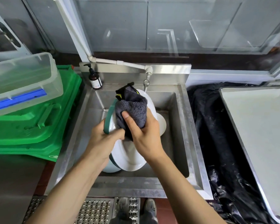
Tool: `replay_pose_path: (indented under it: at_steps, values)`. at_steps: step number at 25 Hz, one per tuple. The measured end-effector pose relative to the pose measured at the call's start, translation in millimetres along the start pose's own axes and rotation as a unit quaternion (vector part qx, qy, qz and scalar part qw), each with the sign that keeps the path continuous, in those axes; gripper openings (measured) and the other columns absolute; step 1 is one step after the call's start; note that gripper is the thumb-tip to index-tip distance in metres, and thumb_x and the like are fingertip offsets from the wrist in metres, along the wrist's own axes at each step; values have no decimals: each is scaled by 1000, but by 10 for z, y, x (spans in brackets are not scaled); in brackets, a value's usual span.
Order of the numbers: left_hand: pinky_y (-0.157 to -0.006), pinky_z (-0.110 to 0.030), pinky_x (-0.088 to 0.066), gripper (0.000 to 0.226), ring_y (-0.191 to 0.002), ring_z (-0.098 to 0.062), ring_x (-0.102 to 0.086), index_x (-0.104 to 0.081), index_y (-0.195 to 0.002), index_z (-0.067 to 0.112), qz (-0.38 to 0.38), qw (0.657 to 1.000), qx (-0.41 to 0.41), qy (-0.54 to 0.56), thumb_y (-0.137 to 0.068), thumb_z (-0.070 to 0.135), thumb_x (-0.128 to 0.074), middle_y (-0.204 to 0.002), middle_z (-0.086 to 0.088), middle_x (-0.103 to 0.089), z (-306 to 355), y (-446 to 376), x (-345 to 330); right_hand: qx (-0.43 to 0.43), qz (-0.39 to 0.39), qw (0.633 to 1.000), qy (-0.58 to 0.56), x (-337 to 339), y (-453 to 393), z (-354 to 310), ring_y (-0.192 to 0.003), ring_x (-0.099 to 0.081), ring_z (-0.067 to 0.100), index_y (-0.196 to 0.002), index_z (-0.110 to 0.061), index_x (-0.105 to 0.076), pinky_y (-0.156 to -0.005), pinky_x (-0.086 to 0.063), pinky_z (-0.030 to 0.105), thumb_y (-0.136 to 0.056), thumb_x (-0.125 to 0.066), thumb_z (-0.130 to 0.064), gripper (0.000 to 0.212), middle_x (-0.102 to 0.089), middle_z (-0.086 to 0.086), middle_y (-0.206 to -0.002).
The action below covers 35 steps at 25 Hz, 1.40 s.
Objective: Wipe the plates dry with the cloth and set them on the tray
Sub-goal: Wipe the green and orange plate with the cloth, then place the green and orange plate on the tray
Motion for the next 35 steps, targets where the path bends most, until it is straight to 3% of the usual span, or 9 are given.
replay_pose_path:
  at_steps: [7, 10, 13, 17, 21, 25, 29, 32, 35]
  values:
    - [-69, -35, -38, 32, -73, -21, -52, -65, -82, 4, 32, 996, 72, -47, -51, 12, -65, -77, -7, -60, -358, 7, -103, -249, 152, 953, 87, 962, 344, 1046, -87, -67, 2, -112, -22, -62, -68, -44, 12, -99, -62, -43, 25, -71, -17, -92]
    - [-68, -34, -40, 36, -75, -22, -54, -65, -86, 3, 25, 995, 82, -52, -51, 11, -64, -80, -7, -62, -472, 4, -241, -385, 172, 890, 172, 1565, 720, 1544, -92, -63, 28, -114, -14, -47, -75, -47, 34, -100, -57, -39, 30, -68, 5, -106]
    - [-68, -33, -42, 31, -75, -21, -56, -67, -84, 7, 17, 994, 96, -49, -52, 10, -65, -79, -5, -65, -570, 1, -355, -381, 178, 870, 258, 2054, 806, 1717, -99, -63, 38, -114, -13, -46, -82, -51, 46, -98, -57, -27, 23, -64, 13, -109]
    - [-64, -30, -47, 26, -74, -16, -62, -72, -78, 23, 0, 993, 103, -63, -67, 0, -68, -71, 8, -71, -692, -24, -553, -289, 47, 816, 498, 2241, 806, 1894, -121, -57, 37, -138, -10, -51, -100, -45, 47, -98, -61, -24, 43, -59, 15, -133]
    - [-69, -34, -47, 32, -78, -19, -62, -73, -81, 28, 5, 992, 91, -81, -52, 17, -68, -77, 6, -72, -742, -75, -643, -380, -166, 742, 527, 2102, 1240, 2458, -159, -7, 26, -163, -23, -16, -127, -10, 46, -99, -56, -37, 78, -10, 7, -172]
    - [-62, -29, -50, 35, -74, -9, -65, -72, -84, 37, -17, 993, 55, -104, -55, 19, -67, -79, 11, -73, -705, -99, -770, -364, -138, 761, 519, 2138, 1165, 2373, -158, -10, 26, -163, -22, -21, -127, -8, 43, -98, -55, -38, 75, -16, 7, -170]
    - [-48, -12, -39, 28, -55, -1, -53, -64, -78, 42, -34, 975, -56, -214, -58, 23, -63, -65, 18, -63, -514, -38, -892, -333, -17, 846, 417, 2054, 838, 1928, -132, -52, 29, -149, -20, -46, -101, -41, 34, -102, -53, -33, 49, -57, 6, -142]
    - [-50, -14, -36, 30, -59, -4, -48, -60, -89, 40, -69, 923, -148, -349, -63, 24, -59, -69, 20, -58, -392, 74, -1035, -306, 115, 925, 194, 1875, 435, 1412, -94, -71, 21, -121, -26, -65, -84, -52, 35, -104, -49, -44, 29, -72, -8, -97]
    - [-70, -12, -47, 61, -90, 1, -62, -61, -122, 45, -91, 847, -232, -470, -69, 16, -66, -108, 36, -65, -298, 190, -1116, -305, 132, 938, 99, 1707, 78, 985, -64, -72, 12, -89, -29, -68, -75, -60, 44, -91, -45, -72, 48, -74, -8, -73]
Point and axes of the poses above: each hand's wrist, its own y-axis away from the middle knuckle, its own x-axis out of the back of the hand, z = x × y, the point moved 9 cm from there along -y, towards the middle knuckle
